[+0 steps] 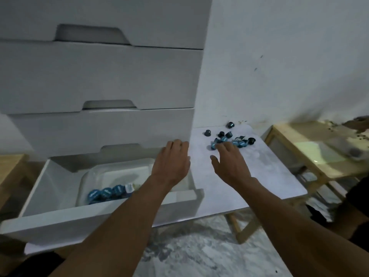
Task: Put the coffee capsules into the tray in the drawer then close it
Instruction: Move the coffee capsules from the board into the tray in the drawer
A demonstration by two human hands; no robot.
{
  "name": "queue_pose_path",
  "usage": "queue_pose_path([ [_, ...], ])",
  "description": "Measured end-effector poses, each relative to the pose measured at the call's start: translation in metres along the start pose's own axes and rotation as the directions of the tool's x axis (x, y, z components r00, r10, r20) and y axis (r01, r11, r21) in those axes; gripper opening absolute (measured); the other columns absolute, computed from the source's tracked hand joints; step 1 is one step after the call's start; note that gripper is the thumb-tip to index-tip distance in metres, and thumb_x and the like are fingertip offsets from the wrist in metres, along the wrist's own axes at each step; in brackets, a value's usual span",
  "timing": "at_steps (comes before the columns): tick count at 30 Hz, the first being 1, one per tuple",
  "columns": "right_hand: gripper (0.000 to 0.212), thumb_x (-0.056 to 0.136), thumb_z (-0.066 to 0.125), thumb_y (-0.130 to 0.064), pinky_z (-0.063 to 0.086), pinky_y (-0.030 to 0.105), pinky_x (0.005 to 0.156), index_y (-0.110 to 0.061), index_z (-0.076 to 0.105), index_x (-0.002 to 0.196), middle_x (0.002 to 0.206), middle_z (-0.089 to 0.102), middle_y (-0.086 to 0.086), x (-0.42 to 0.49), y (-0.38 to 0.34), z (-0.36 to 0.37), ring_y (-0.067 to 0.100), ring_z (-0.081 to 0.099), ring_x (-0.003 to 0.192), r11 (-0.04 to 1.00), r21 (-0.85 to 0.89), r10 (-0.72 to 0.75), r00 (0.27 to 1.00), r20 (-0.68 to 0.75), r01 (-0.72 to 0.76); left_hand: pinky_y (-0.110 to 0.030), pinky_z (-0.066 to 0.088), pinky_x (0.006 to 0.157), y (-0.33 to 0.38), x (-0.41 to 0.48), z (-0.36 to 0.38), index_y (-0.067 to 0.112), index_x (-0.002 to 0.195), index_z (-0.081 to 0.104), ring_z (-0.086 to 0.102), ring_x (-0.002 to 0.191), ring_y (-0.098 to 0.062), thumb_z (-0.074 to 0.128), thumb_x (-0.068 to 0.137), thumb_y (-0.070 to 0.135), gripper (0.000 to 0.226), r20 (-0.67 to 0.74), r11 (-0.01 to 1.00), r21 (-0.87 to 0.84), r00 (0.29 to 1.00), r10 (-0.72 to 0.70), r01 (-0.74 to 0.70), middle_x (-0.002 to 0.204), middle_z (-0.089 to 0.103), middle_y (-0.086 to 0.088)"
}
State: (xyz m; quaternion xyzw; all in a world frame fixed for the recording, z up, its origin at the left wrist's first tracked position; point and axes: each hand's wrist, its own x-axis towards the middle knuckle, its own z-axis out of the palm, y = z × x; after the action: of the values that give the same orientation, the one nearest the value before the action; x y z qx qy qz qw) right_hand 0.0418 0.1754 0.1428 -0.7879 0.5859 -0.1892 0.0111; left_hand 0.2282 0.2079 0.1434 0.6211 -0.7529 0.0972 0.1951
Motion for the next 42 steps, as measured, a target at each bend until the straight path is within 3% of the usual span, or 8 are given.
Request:
queue_pose_path([
  [9,0.046,0.094,0.051,-0.032,0.039,0.039,0.102,-0.011,0.043,0.134,0.14,0.043,0.014,-0.043,0.125,-0.035,0.031,0.041,0.126,0.998,-0.006,0.065,0.997,0.048,-0.065,-0.039,0.049,0.085,0.139,0.024,0.04,0.004,0.125,0.049,0.054,0.106,-0.031,0.052,0.091,0.028,0.042,0.069,0.996,-0.084,0.997,-0.02,0.026,0.123,0.056,-0.016],
  [12,0.046,0.094,0.052,-0.033,0.039,0.039,0.102,-0.012,0.043,0.134,0.141,0.043,0.012,-0.036,0.145,-0.029,0.03,0.042,0.126,0.997,0.027,0.066,0.996,0.052,-0.067,-0.039,0.051,0.078,0.152,0.033,0.052,0.002,0.116,0.056,0.059,0.096,-0.032,0.059,0.087,0.025,0.037,0.085,0.998,-0.067,0.996,-0.008,0.014,0.112,0.061,-0.018],
  [28,0.044,0.094,0.053,-0.033,0.04,0.033,0.101,-0.013,0.045,0.133,0.137,0.048,0.008,0.116,0.19,0.063,0.024,0.047,0.122,0.992,0.108,0.046,0.976,0.211,-0.07,-0.025,0.056,0.065,0.098,0.161,0.176,0.007,0.093,0.069,0.067,0.075,-0.018,0.082,0.066,0.028,0.036,0.099,1.0,0.022,0.995,-0.001,-0.001,0.086,0.071,-0.006],
  [31,0.037,0.092,0.057,-0.027,0.042,0.032,0.096,-0.011,0.051,0.125,0.127,0.055,0.008,0.142,0.194,0.083,0.025,0.051,0.115,0.99,0.132,0.024,0.972,0.234,-0.056,-0.029,0.052,0.072,0.085,0.18,0.197,0.009,0.091,0.068,0.061,0.082,-0.02,0.062,0.082,0.02,0.016,0.19,0.988,0.101,0.977,0.096,-0.117,0.09,0.065,-0.006],
  [33,0.036,0.091,0.057,-0.021,0.042,0.033,0.094,-0.012,0.052,0.125,0.125,0.055,0.008,0.154,0.195,0.095,0.026,0.052,0.112,0.989,0.142,0.006,0.962,0.272,-0.046,-0.033,0.049,0.079,0.078,0.186,0.211,0.006,0.104,0.063,0.057,0.091,-0.025,0.042,0.09,0.014,0.026,0.287,0.984,0.102,0.952,0.109,-0.143,0.099,0.061,-0.01],
  [36,0.04,0.09,0.056,-0.015,0.043,0.038,0.092,-0.012,0.05,0.129,0.123,0.056,0.011,0.168,0.196,0.111,0.03,0.051,0.11,0.985,0.166,-0.012,0.948,0.318,-0.043,-0.034,0.049,0.079,0.069,0.188,0.231,0.006,0.106,0.061,0.057,0.091,-0.026,0.051,0.088,0.008,0.021,0.35,0.982,0.126,0.933,0.089,-0.141,0.099,0.062,-0.013],
  [40,0.038,0.089,0.058,-0.01,0.048,0.043,0.088,-0.005,0.054,0.126,0.117,0.058,0.018,0.184,0.201,0.134,0.036,0.055,0.103,0.988,0.153,-0.088,0.929,0.358,0.034,-0.034,0.045,0.09,0.063,0.193,0.258,0.007,0.114,0.057,0.055,0.102,-0.026,0.026,0.09,0.011,0.039,0.404,0.999,0.03,0.915,0.013,-0.028,0.11,0.059,-0.011],
  [42,0.039,0.088,0.059,-0.01,0.047,0.041,0.087,-0.006,0.055,0.126,0.116,0.059,0.017,0.192,0.204,0.144,0.036,0.055,0.102,0.985,0.171,-0.079,0.924,0.375,0.015,-0.035,0.048,0.093,0.06,0.196,0.266,0.006,0.112,0.062,0.058,0.105,-0.027,0.039,0.089,0.012,0.033,0.384,1.0,0.002,0.923,-0.027,0.028,0.113,0.062,-0.011],
])
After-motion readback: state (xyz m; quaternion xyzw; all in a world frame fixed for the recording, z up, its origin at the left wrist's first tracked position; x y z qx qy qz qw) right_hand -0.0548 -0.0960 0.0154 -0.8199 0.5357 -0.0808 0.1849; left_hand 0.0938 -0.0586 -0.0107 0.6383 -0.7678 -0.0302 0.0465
